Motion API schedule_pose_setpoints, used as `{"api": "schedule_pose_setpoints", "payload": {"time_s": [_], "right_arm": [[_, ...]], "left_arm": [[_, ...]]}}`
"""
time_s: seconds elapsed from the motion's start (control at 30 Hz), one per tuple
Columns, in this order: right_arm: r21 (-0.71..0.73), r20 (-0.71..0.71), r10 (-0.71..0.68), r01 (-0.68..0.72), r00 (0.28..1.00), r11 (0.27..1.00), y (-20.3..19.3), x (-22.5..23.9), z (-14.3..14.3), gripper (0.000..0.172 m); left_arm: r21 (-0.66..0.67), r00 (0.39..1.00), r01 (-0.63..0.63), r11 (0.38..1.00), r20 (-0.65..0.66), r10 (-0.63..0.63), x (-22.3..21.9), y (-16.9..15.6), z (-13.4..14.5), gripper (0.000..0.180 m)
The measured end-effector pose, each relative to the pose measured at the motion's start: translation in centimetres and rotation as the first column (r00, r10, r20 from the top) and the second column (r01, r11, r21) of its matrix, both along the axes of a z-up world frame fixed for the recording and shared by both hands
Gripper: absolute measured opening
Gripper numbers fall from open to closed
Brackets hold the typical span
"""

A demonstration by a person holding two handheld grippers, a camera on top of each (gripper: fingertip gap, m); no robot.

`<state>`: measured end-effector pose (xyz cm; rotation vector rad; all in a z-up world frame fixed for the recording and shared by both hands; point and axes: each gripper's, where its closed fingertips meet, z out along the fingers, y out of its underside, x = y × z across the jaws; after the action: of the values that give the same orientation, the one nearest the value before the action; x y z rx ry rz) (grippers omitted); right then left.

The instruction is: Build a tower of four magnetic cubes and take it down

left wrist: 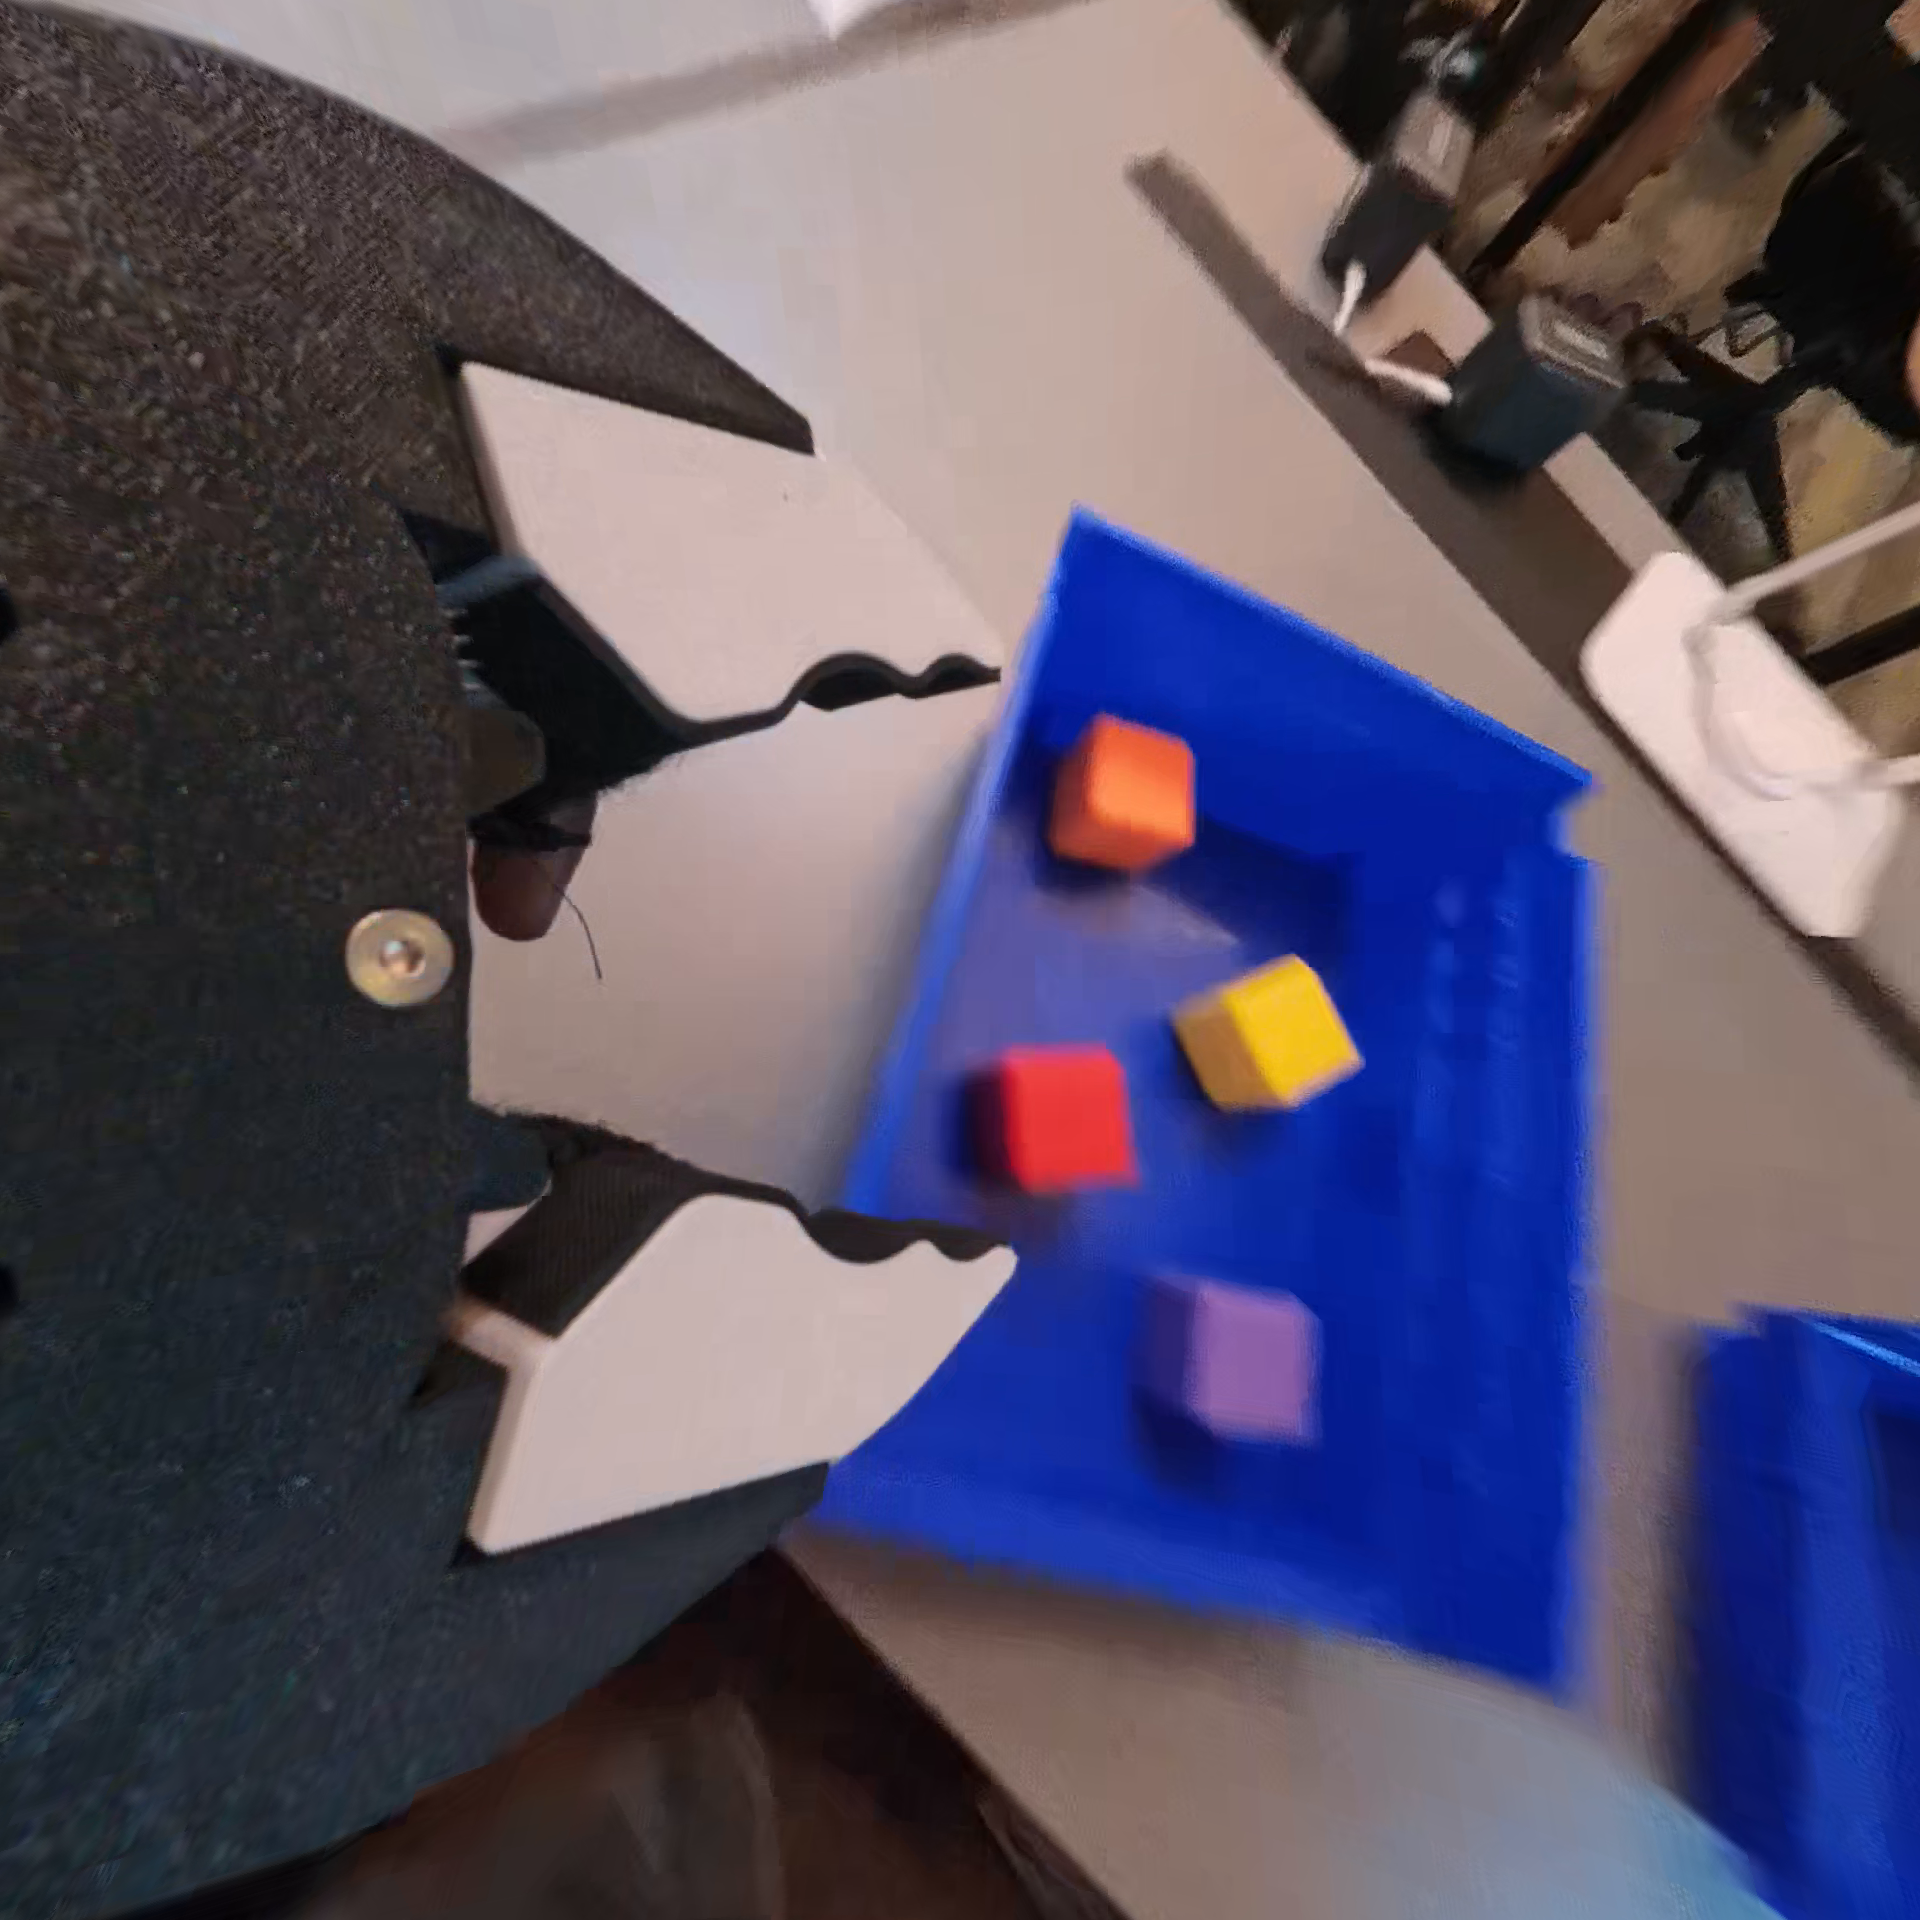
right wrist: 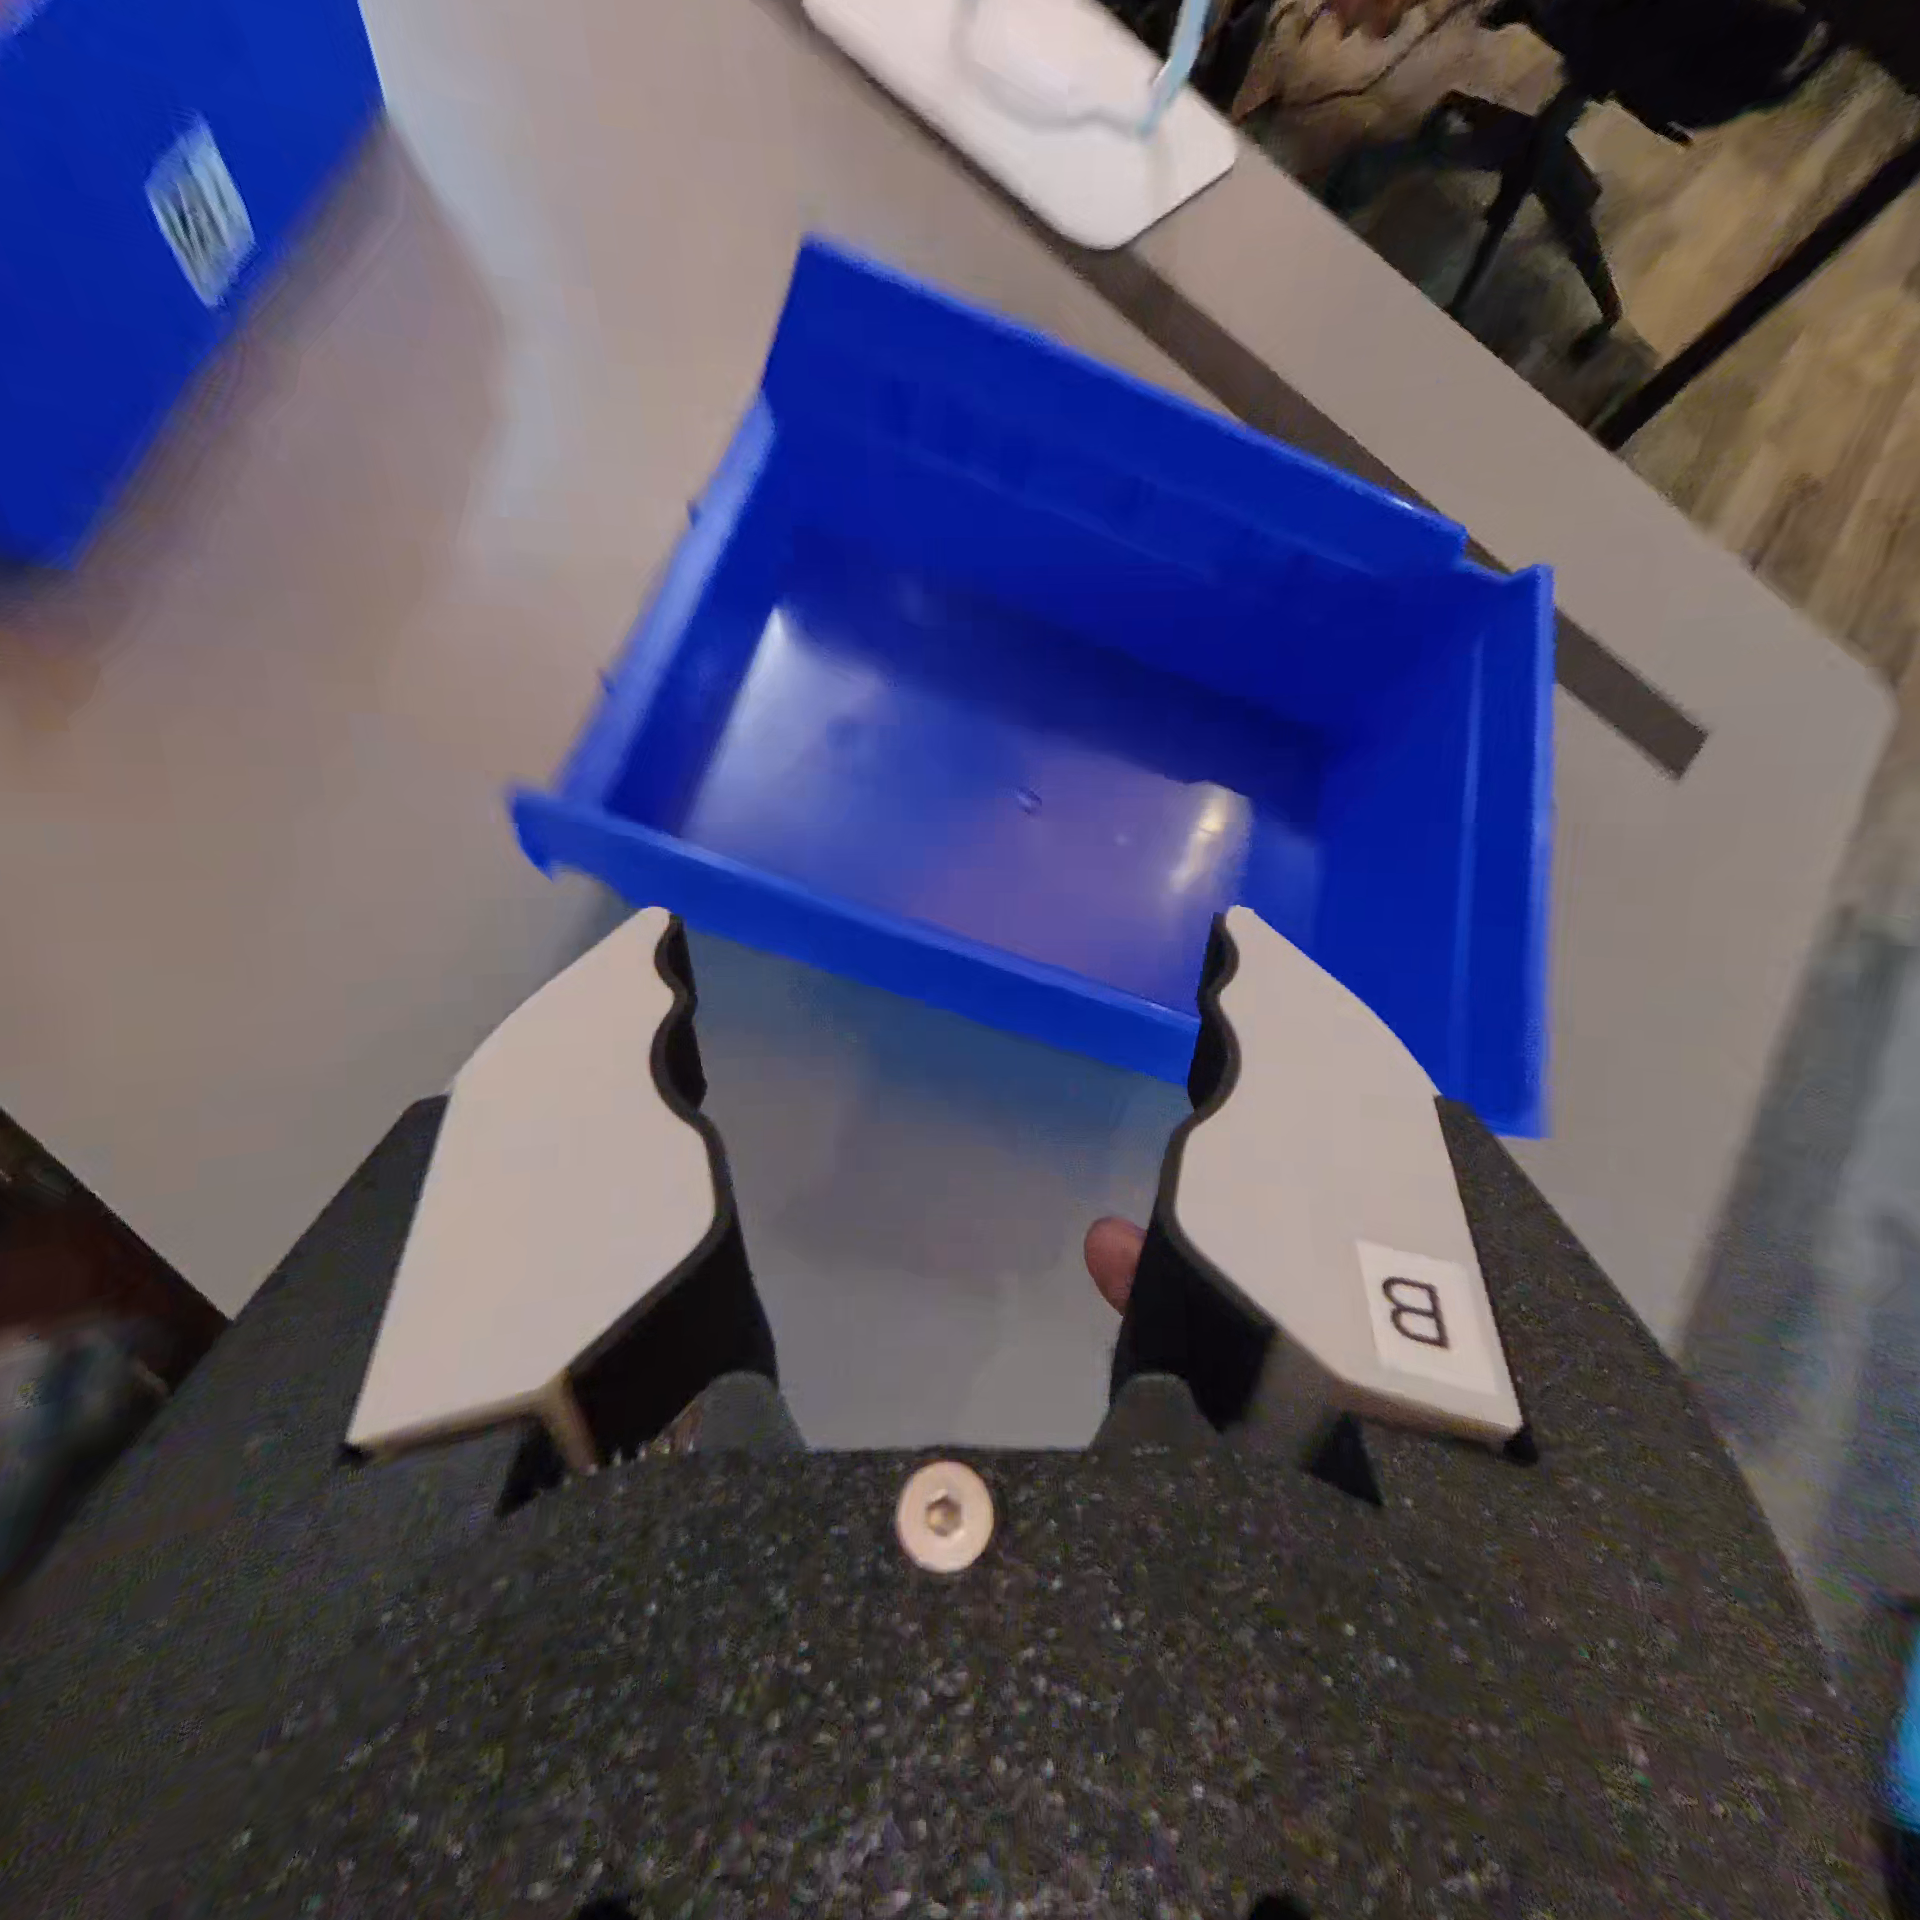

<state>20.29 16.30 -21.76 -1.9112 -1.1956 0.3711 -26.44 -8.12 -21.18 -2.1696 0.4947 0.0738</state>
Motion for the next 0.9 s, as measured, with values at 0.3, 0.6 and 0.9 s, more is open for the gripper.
{"api": "schedule_pose_setpoints", "payload": {"time_s": [0.3, 0.6, 0.9], "right_arm": [[-0.160, -0.231, -0.195, 0.161, 0.953, 0.974, -2.1, -11.5, -0.3, 0.101], [-0.251, 0.162, -0.193, 0.229, 0.968, 0.940, 0.7, -17.8, -8.8, 0.100], [-0.254, 0.358, -0.181, 0.282, 0.916, 0.925, 1.4, -17.7, -12.6, 0.075]], "left_arm": [[0.007, 0.990, 0.077, 0.997, 0.121, -0.077, 15.2, 1.0, -3.5, 0.075], [-0.275, 0.997, 0.046, 0.960, -0.043, -0.060, 15.7, 2.1, -10.2, 0.066], [-0.394, 0.989, 0.026, 0.919, -0.123, -0.081, 15.8, 2.0, -12.4, 0.057]]}}
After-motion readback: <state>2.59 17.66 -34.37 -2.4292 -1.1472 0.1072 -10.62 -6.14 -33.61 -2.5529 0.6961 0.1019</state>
